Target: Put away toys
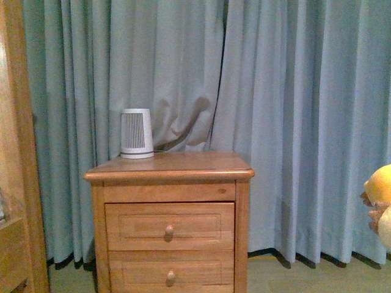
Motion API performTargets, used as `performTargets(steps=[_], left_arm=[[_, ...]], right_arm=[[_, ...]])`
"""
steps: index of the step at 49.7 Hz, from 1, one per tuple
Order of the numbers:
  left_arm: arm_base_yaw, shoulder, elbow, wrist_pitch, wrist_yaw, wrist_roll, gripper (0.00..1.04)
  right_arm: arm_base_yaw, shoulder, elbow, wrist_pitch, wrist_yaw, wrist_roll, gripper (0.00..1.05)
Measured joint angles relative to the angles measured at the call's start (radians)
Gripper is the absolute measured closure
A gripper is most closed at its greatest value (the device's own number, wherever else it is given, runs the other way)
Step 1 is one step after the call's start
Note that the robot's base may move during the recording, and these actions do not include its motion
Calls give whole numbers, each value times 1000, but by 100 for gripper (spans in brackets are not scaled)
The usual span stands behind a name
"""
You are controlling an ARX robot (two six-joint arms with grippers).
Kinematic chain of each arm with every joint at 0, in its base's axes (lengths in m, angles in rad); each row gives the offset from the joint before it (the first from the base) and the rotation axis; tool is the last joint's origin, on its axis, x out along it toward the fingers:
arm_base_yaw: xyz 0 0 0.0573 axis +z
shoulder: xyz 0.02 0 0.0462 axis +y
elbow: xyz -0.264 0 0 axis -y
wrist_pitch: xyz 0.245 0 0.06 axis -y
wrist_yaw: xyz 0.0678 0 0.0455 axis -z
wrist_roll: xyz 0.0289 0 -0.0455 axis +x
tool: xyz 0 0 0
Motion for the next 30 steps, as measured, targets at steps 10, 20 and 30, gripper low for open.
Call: performTargets(steps=[10,20,30], left_arm=[[0,0,0,0,0,0,6],[0,0,0,0,0,0,6],[0,0,0,0,0,0,6]], right_arm=[[0,0,0,0,0,0,85],[0,0,0,0,1,0,85],[0,0,0,0,0,0,85]])
